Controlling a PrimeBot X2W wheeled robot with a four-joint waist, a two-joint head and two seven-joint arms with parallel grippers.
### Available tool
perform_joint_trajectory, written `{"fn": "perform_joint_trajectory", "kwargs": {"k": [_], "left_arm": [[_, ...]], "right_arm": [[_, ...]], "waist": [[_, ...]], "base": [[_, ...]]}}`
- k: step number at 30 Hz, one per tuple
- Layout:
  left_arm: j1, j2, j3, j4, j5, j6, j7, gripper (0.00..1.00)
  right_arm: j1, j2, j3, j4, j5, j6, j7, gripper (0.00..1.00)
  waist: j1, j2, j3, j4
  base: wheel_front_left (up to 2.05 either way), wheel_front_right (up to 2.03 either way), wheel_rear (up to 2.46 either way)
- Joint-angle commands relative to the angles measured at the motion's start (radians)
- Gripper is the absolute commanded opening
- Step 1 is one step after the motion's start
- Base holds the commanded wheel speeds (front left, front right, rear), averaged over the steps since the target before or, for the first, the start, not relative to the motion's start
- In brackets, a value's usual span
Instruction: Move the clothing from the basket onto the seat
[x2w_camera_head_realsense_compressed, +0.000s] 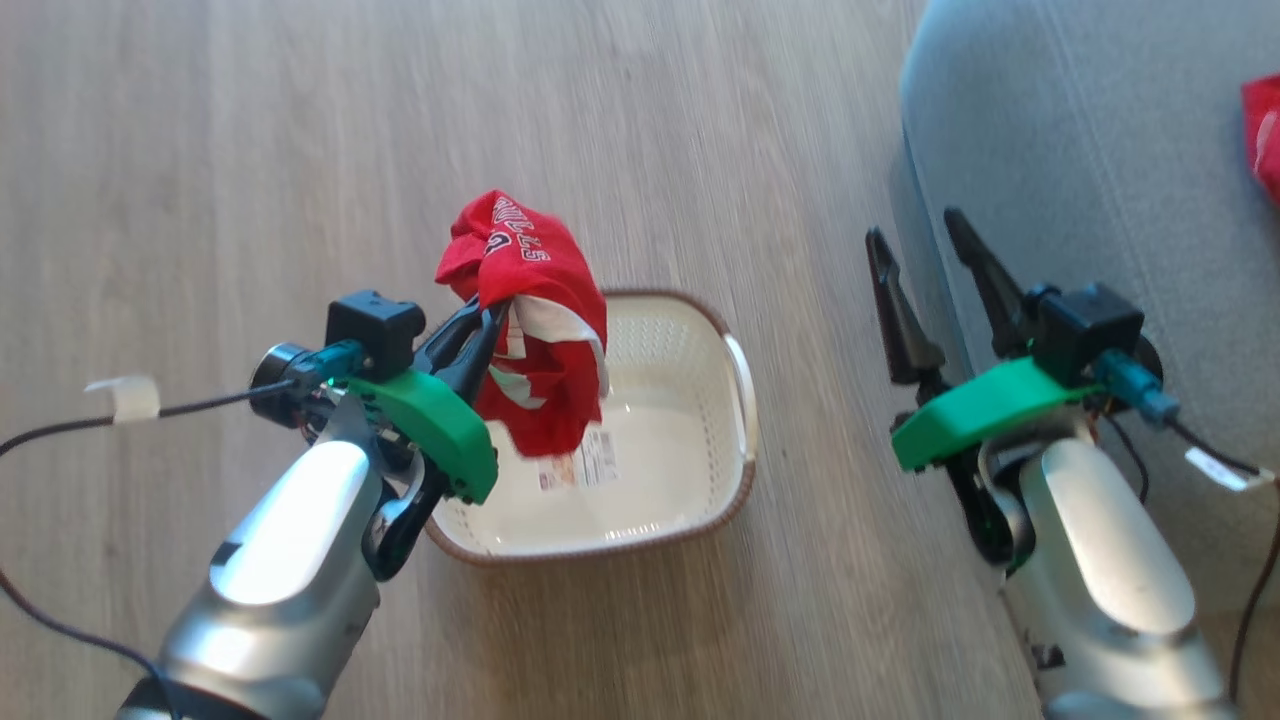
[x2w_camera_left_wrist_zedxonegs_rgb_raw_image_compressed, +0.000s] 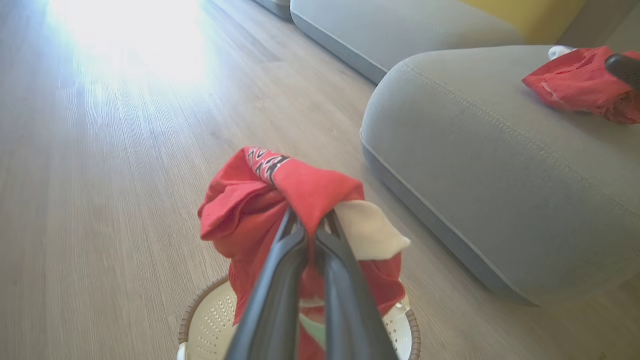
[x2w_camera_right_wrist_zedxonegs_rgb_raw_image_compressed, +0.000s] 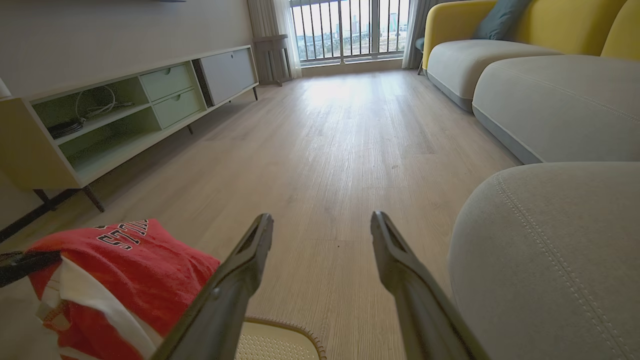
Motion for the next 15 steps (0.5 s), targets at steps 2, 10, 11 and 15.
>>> {"fn": "perform_joint_trajectory", "kwargs": {"k": [2, 10, 11, 15], "left_arm": [[-0.009, 0.013, 0.064, -0.056, 0.018, 0.005, -0.012, 0.0], [0.034, -0.004, 0.168, -0.217, 0.082, -0.005, -0.013, 0.0], [0.034, -0.006, 0.177, -0.238, 0.088, -0.006, -0.013, 0.0], [0.018, -0.008, 0.208, -0.317, 0.11, -0.008, -0.013, 0.0]], "right_arm": [[0.013, -0.005, 0.014, -0.023, 0.0, 0.0, -0.009, 1.0], [0.076, -0.008, 0.017, -0.008, 0.006, 0.0, -0.009, 1.0], [0.084, -0.009, 0.017, -0.006, 0.008, 0.0, -0.009, 1.0], [0.106, -0.014, 0.019, 0.0, 0.013, 0.0, -0.009, 1.0]], "waist": [[0.0001, -0.0001, -0.059, 0.026], [0.0001, -0.0001, -0.134, 0.04], [0.0001, -0.0001, -0.141, 0.042], [0.0001, -0.0001, -0.16, 0.047]], "base": [[0.0, 0.0, 0.0], [0.0, 0.0, 0.0], [0.0, 0.0, 0.0], [0.0, 0.0, 0.0]]}}
